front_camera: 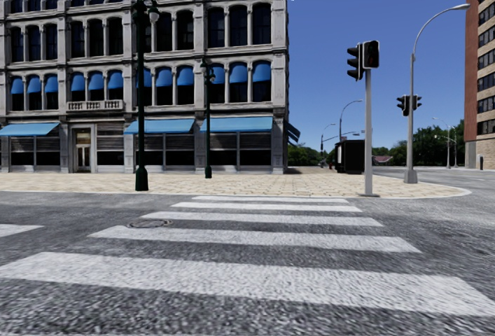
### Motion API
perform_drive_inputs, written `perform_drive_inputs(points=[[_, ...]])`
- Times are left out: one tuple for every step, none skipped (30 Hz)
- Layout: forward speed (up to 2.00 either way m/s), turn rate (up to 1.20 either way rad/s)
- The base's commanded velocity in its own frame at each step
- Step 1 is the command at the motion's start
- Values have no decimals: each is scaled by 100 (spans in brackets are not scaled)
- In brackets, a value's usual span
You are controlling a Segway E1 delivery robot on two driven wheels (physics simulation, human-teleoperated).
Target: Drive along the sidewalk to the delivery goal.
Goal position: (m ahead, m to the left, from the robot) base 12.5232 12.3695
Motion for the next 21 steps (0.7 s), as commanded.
perform_drive_inputs(points=[[200, 0], [200, 0], [200, 0], [200, 0], [200, 0], [200, 0], [200, 0], [200, 0], [200, 0], [200, 0], [200, 0], [200, 0], [200, 0], [200, 0], [200, 0], [200, 0], [200, 0], [200, 0], [200, 0], [200, 0], [200, 0]])
